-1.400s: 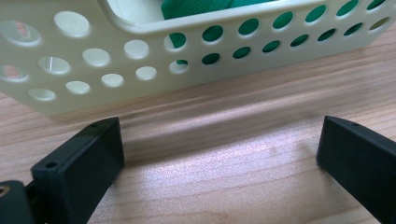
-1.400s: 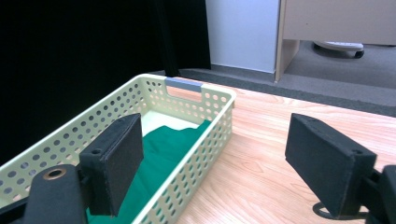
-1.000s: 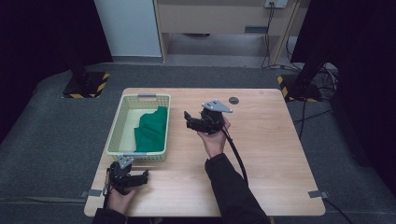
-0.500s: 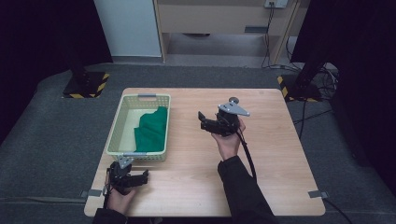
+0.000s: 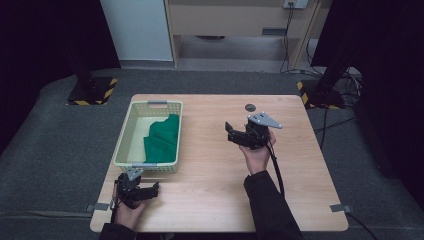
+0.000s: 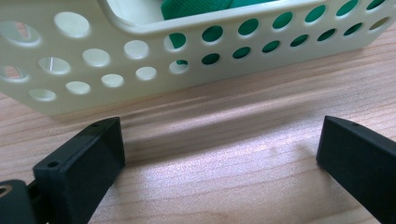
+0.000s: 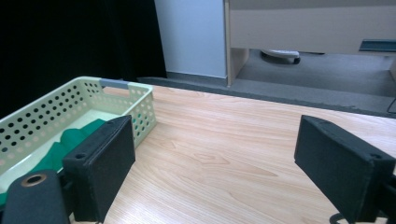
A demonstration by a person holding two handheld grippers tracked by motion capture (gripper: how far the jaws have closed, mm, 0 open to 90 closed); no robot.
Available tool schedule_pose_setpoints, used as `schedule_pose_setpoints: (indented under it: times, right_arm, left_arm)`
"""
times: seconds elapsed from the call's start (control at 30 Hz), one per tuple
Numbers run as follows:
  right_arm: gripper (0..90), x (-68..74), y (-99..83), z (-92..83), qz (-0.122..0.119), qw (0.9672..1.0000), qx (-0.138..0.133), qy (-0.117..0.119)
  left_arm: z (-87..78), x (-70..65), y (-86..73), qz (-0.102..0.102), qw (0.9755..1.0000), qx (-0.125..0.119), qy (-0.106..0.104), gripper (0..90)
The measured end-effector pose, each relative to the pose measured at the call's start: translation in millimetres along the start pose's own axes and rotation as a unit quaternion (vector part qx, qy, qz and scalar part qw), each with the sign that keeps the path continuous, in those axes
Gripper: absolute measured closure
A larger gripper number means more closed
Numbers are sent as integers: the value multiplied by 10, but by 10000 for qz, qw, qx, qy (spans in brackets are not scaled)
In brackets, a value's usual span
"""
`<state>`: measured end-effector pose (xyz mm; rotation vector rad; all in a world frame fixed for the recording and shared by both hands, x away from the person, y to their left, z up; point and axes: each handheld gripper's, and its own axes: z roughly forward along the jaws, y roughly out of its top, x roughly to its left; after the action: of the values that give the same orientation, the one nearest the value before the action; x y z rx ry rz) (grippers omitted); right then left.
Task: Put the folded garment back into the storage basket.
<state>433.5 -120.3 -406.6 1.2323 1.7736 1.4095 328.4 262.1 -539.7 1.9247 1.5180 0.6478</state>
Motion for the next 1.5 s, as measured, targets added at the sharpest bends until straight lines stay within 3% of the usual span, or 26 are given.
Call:
schedule_pose_setpoints:
  times: [0.77, 1.5]
  right_arm:
    - [91, -276, -179, -259, 8, 9998, 138, -149]
    - [87, -259, -477, -341, -111, 9988, 478, 16]
  left_arm:
    - [0, 0, 0, 0, 10000, 1, 1, 0]
    - [-1, 3, 1, 19, 10000, 11, 3, 0]
